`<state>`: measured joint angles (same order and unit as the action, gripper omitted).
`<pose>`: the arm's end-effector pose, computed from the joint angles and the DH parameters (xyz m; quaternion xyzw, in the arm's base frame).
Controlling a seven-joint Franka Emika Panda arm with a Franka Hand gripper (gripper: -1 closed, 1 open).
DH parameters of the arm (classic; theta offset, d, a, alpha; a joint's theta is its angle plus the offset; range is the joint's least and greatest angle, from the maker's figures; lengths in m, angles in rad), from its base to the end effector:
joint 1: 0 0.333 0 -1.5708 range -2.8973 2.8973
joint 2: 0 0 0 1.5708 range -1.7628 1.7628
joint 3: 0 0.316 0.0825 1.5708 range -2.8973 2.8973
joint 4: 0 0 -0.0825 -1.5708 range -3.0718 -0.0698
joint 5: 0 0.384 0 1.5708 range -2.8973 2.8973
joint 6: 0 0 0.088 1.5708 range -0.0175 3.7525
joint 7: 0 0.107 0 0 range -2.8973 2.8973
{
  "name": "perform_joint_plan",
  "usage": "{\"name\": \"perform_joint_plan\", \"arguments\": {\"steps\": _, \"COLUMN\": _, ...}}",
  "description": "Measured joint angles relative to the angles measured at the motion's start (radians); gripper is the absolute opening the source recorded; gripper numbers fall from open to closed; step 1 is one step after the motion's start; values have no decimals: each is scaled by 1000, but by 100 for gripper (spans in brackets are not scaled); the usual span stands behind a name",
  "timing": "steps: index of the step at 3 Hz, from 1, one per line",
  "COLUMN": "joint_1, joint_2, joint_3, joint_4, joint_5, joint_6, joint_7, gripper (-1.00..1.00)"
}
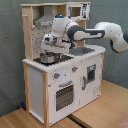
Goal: Play with the kitchen
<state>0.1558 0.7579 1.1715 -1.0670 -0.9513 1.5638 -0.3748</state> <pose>0.5102 0.4985 0.5552 0.7369 0.6613 0.0970 0.1014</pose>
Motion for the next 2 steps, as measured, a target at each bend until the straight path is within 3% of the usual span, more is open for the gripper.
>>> {"name": "perform_joint_plan", "arguments": {"steps": 1, "joint_1": 27, "joint_2": 44, "joint_3": -24, "joint_4": 43, "joint_5": -35, "joint_6": -50, "joint_7": -30, "gripper": 100}}
{"name": "perform_joint_plan", "arguments": {"steps": 2, "joint_1": 27, "joint_2": 44, "joint_3": -24, "joint_4": 43, "joint_5": -35, "joint_6": -50, "joint_7": -30, "gripper": -100}}
